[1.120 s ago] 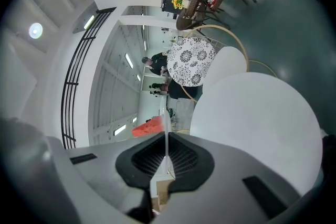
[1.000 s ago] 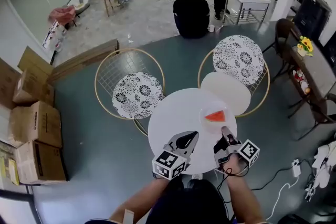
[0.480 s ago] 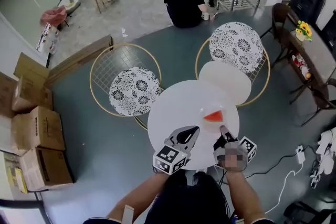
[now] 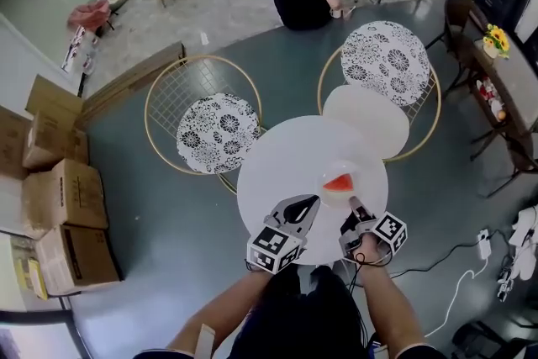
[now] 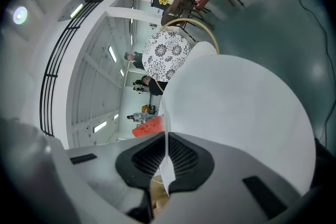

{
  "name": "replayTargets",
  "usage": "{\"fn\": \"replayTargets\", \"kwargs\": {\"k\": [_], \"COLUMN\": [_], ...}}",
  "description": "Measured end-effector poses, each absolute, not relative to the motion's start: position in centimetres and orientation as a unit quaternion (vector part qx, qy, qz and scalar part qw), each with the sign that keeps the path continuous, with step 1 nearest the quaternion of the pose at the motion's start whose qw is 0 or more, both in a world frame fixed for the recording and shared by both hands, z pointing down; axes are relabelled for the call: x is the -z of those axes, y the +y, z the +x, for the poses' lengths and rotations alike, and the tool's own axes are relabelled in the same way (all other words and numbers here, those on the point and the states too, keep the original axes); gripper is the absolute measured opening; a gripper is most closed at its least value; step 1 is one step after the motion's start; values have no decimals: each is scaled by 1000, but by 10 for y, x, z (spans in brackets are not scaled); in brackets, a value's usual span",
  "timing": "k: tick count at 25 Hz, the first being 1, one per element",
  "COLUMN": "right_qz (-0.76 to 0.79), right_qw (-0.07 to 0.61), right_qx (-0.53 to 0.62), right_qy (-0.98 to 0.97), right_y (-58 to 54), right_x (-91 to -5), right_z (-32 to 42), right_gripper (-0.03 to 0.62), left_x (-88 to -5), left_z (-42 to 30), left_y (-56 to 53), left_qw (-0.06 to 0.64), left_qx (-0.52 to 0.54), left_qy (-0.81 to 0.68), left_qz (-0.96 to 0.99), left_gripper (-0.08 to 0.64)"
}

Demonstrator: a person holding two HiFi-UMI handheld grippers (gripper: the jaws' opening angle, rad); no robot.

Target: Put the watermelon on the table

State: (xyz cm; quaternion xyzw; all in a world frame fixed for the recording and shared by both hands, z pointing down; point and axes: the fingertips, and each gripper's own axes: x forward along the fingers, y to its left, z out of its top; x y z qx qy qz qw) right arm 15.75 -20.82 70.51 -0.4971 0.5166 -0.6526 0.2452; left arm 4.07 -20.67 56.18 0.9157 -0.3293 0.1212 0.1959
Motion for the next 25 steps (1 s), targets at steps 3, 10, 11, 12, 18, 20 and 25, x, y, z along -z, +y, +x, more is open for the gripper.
{"fn": "replayTargets", "kwargs": {"k": [3, 10, 11, 12, 18, 20, 25], "right_qz": [-498, -496, -495, -494, -493, -496, -509], "right_qw": [234, 215, 213, 210, 198, 187, 147], "right_qx": [657, 665, 665, 666, 667, 665, 654], "right_qy": [516, 516, 517, 518, 522, 526, 539], "right_y": [-211, -217, -219, -220, -226, -227, -230], "right_x": [-713, -727, -728, -730, -734, -736, -739], "right_z": [158, 154, 153, 152, 150, 149, 151], "right_gripper": [12, 12, 13, 13, 13, 12, 12], "left_x": [-565, -572, -573, -574, -574, -575, -575], "left_z": [40, 39, 39, 40, 41, 41, 41], "left_y": [-207, -205, -206, -206, -207, -207, -207], "left_qw": [202, 209, 210, 211, 212, 213, 212], "left_qx": [-124, -130, -131, -132, -135, -138, -140], "left_qy": [-334, -342, -343, -344, -347, -347, -346], "left_qz": [912, 907, 906, 905, 903, 903, 903], "left_gripper": [3, 3, 3, 3, 3, 3, 3]}}
